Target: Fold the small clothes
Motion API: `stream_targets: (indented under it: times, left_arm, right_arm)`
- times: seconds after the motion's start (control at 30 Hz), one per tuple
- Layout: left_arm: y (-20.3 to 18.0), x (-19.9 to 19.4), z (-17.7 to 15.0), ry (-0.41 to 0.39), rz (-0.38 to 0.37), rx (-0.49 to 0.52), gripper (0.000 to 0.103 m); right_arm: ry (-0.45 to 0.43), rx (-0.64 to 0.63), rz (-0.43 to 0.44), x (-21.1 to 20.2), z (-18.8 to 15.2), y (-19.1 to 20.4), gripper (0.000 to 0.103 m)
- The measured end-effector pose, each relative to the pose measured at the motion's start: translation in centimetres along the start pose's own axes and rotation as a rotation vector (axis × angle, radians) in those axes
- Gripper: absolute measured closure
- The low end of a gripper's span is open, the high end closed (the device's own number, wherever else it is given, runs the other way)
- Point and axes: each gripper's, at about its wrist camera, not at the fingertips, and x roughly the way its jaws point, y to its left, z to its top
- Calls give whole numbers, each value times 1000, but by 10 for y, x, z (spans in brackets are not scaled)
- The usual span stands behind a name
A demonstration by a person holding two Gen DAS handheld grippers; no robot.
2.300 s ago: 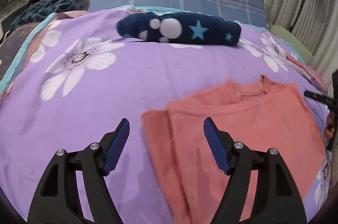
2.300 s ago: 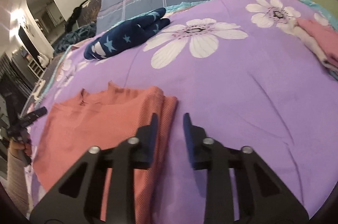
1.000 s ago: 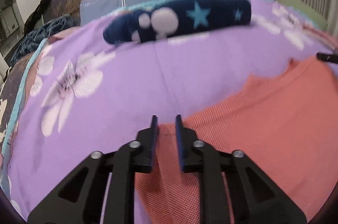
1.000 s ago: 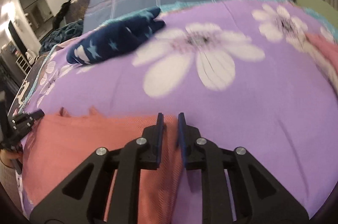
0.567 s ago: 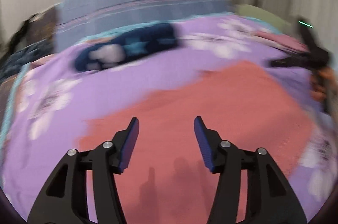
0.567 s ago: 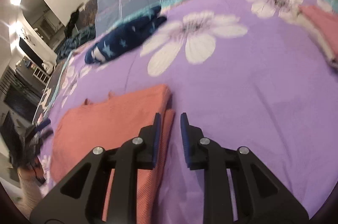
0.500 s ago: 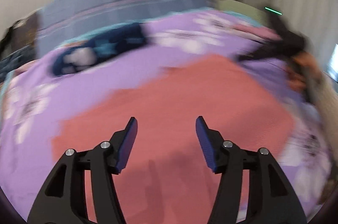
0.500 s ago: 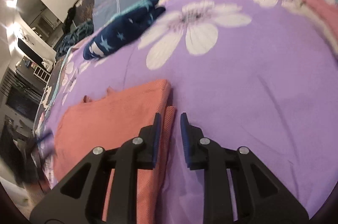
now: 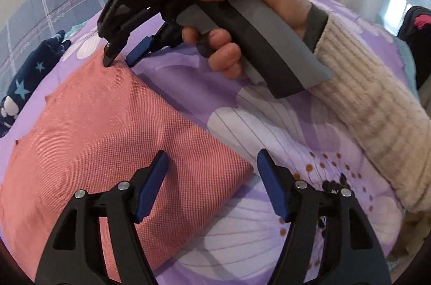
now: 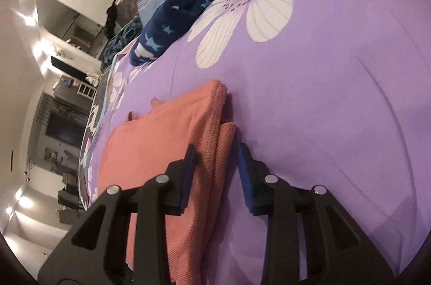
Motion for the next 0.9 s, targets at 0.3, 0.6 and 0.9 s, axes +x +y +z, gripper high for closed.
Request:
stream_targets:
  times: [0.3,0.6,0.9]
  left_arm:
    - [-21,-11,-12,44,63,0,27]
    - [9,-13,2,44,60,-68,95]
    - [20,-18,1,32,-41,-126,95]
  right_arm:
    - [27,-16,82,1,1,-3,57]
    - [20,-13,93,2,1,-3,56]
    - [-16,15,51,1,1,-8,95]
